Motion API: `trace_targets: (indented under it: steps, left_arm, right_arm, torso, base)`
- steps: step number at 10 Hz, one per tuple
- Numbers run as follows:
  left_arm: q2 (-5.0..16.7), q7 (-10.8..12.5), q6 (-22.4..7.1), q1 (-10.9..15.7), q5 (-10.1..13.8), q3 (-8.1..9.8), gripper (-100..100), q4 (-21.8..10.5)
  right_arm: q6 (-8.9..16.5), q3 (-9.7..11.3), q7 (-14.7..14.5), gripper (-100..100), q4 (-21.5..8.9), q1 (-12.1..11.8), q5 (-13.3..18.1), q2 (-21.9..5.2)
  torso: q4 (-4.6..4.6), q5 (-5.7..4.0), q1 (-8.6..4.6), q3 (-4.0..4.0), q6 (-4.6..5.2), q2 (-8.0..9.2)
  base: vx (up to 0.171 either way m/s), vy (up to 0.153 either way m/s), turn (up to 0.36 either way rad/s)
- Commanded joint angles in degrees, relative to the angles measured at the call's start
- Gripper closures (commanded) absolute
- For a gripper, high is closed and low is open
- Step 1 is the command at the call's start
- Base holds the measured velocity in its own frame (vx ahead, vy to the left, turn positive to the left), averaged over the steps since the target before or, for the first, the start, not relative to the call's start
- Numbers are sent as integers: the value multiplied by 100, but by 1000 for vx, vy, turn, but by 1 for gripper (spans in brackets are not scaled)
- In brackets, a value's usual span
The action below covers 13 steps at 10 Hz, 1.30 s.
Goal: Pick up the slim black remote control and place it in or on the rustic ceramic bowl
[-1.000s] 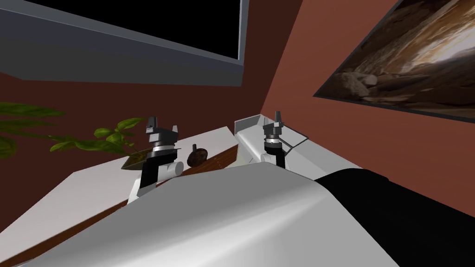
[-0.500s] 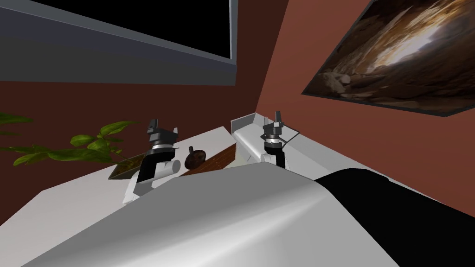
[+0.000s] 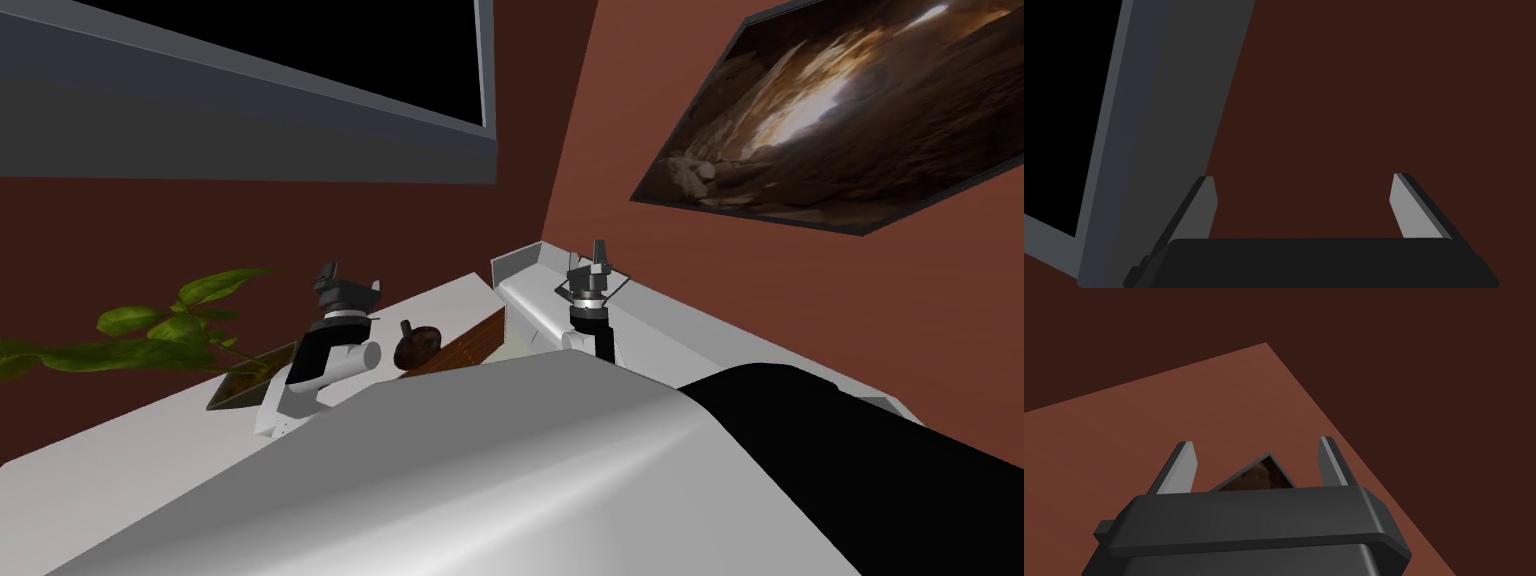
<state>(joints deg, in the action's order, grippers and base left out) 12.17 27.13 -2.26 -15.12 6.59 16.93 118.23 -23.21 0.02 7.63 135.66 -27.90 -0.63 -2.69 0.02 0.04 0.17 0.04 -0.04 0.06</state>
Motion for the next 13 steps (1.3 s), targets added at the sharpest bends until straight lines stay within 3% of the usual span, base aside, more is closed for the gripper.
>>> trace_targets:
  steps: [1,3,4,5,6,7,8,9,11,12,13]
  left_arm:
    - [95,286,-286,118,15,199,-100,-195]
    - [95,501,-543,118,15,199,-100,-195]
    - [196,715,-797,240,37,391,-100,-408]
    - [196,856,-961,240,37,391,-100,-408]
    - [196,900,-961,240,37,391,-100,-408]
    - [296,1121,-1243,360,63,589,-100,-632]
    - [296,1278,-1394,360,63,589,-100,-632]
    - [396,1445,-1552,477,92,793,-100,-847]
    - [396,1719,-1831,477,92,793,-100,-868]
    - [493,1907,-1971,592,124,1002,-100,-1113]
    - [493,2072,-2145,592,124,1002,-100,-1113]
  right_arm:
    - [0,0,0,0,0,0,0,0]
    - [0,0,0,0,0,0,0,0]
    - [0,0,0,0,0,-1,0,0]
    - [0,0,0,0,0,1,0,0]
    - [0,0,0,0,0,0,0,0]
    - [0,0,0,0,0,-1,0,0]
    - [0,0,0,0,0,1,0,0]
    - [0,0,0,0,0,0,0,0]
    - [0,0,0,0,0,-1,0,0]
    - [0,0,0,0,0,-1,0,0]
    - [0,0,0,0,0,0,0,0]
  torso:
    - [0,0,0,0,0,0]
    - [1,1,5,2,0,2]
    - [-1,-1,-6,-3,-2,-6]
    - [-1,-1,-1,-2,3,-2]
    - [0,1,3,0,0,0]
    - [-1,0,-5,-3,-2,-6]
    - [-1,-1,2,-1,2,-2]
    - [0,1,4,0,-1,0]
    - [0,2,5,0,-2,-1]
    - [-2,-1,-6,-5,-4,-9]
    - [-1,0,6,-2,1,-2]
  base:
    - [-45,45,-283]
    - [-22,27,-77]
    - [-27,27,-203]
    - [-35,42,-170]
    - [-11,13,-39]
    - [-29,31,-225]
    - [-35,42,-162]
    - [-34,41,-331]
    - [-19,23,-73]
    - [-38,45,-163]
    - [-43,52,-170]
